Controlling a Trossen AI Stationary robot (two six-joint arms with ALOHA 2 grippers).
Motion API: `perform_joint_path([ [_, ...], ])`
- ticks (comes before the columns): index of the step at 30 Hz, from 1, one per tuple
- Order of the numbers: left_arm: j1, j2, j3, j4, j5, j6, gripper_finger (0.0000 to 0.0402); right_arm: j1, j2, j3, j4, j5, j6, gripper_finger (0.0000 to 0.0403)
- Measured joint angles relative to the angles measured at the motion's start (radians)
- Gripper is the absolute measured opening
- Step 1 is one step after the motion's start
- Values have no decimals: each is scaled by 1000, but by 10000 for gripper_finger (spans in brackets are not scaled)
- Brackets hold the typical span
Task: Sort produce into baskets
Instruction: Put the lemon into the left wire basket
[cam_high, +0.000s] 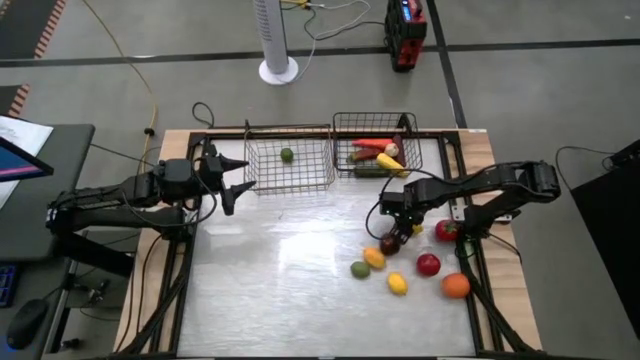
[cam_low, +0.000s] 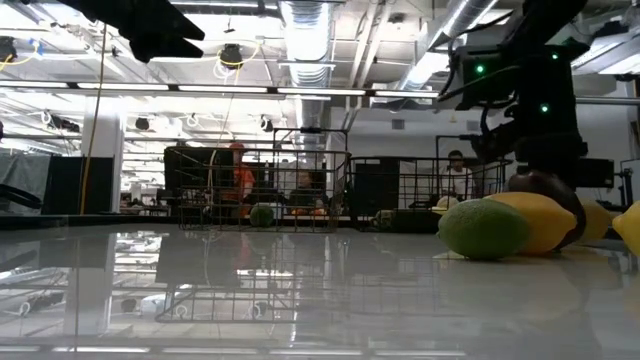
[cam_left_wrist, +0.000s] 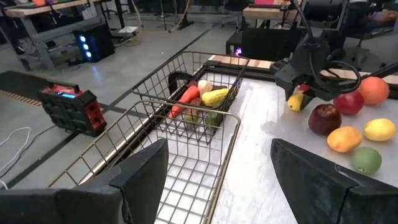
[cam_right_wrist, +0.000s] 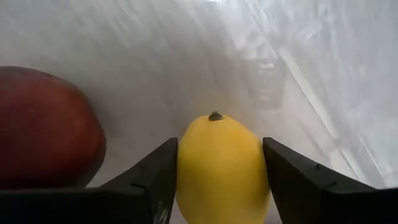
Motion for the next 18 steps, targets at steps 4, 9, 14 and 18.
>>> perform_joint_path([
  [4,0,0,0,7,0,-1,272,-1,0,97,-70,47,-41,228],
  [9,0,0,0,25,2,-3,272,-11,0,285,-22,175,-142,237],
  [14,0,0,0,55,38,-3,272,-35,9,339,550,189,-346,238],
  [18,0,0,0,59,45,-7,272,-64,83,340,940,182,-524,239],
])
